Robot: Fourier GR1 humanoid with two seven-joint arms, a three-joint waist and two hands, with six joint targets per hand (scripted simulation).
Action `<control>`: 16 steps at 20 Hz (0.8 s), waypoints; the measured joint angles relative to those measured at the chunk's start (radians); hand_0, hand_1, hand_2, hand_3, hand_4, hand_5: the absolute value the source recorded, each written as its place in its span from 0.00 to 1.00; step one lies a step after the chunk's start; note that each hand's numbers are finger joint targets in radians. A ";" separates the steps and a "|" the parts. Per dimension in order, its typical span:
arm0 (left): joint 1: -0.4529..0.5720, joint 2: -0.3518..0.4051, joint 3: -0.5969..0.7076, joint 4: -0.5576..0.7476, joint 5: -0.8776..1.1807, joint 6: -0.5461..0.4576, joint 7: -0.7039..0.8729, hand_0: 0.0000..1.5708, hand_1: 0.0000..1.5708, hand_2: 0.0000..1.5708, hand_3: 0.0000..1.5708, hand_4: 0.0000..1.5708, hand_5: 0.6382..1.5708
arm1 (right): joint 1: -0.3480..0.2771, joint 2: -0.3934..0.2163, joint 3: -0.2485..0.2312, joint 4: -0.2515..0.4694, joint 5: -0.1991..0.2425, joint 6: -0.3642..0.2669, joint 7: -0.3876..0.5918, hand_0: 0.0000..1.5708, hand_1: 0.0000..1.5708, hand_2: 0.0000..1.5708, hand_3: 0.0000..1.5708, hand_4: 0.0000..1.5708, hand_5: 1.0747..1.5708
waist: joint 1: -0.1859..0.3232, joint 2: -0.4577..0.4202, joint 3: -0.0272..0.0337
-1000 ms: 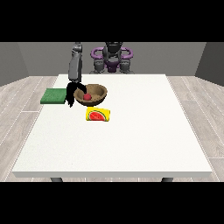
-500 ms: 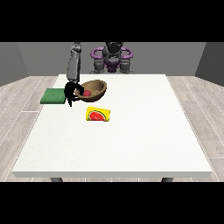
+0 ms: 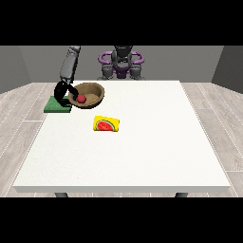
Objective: Pick the cup and pour the ball into the bowl, then pick the bowl and place it on the pad
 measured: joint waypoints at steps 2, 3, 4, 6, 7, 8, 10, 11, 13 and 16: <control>0.024 0.012 0.012 0.029 -0.013 -0.006 -0.027 0.00 0.00 0.00 0.00 0.77 0.96 | -0.020 -0.067 0.012 -0.005 0.019 0.010 0.080 1.00 1.00 1.00 0.53 0.66 0.98 | -0.024 -0.007 0.0009; 0.031 0.026 0.024 0.045 -0.014 -0.018 -0.048 0.00 0.00 0.00 0.00 0.77 0.97 | -0.029 -0.094 0.016 -0.008 0.027 0.015 0.102 1.00 1.00 1.00 0.46 0.67 0.98 | -0.034 0.002 0.0013; 0.043 0.032 0.029 0.056 -0.017 -0.024 -0.061 0.00 0.00 0.00 0.00 0.76 0.97 | -0.034 -0.124 0.021 -0.010 0.034 0.030 0.127 1.00 1.00 1.00 0.45 0.67 0.99 | -0.045 -0.002 0.0019; 0.062 0.042 0.039 0.082 -0.025 -0.028 -0.082 0.00 0.00 0.00 0.00 0.76 0.97 | -0.051 -0.181 0.031 -0.019 0.046 0.064 0.180 1.00 1.00 1.00 0.35 0.70 0.99 | -0.069 -0.012 0.0026; 0.073 0.050 0.047 0.092 -0.023 -0.036 -0.092 0.00 0.00 0.00 0.00 0.76 0.97 | -0.054 -0.205 0.026 -0.019 0.043 0.082 0.192 1.00 1.00 1.00 0.43 0.69 0.99 | -0.077 -0.014 0.0029; 0.090 0.049 0.049 0.096 -0.025 -0.041 -0.105 0.00 0.00 0.00 0.00 0.77 0.97 | -0.057 -0.232 0.017 -0.014 0.038 0.100 0.209 1.00 1.00 1.00 0.43 0.68 0.99 | -0.082 -0.017 0.0034; 0.099 0.061 0.058 0.111 -0.023 -0.046 -0.123 0.00 0.00 0.00 0.00 0.77 0.97 | -0.075 -0.267 0.006 -0.011 0.032 0.124 0.233 1.00 1.00 1.00 0.37 0.70 0.99 | -0.095 -0.011 0.0040; 0.101 0.062 0.060 0.111 -0.021 -0.045 -0.129 0.00 0.00 0.00 0.00 0.77 0.97 | -0.083 -0.286 -0.005 -0.003 0.026 0.138 0.235 1.00 1.00 1.00 0.24 0.71 0.99 | -0.098 -0.004 0.0041; 0.107 0.078 0.072 0.131 -0.022 -0.043 -0.149 0.00 0.00 0.00 0.00 0.77 0.97 | -0.086 -0.310 -0.008 -0.002 0.024 0.172 0.236 1.00 1.00 1.00 0.24 0.71 0.99 | -0.116 0.008 0.0046; 0.125 0.108 0.089 0.178 -0.022 -0.055 -0.176 0.00 0.00 0.00 0.00 0.77 0.98 | -0.073 -0.311 -0.006 -0.011 0.025 0.195 0.237 1.00 1.00 1.00 0.24 0.71 0.99 | -0.143 0.002 0.0046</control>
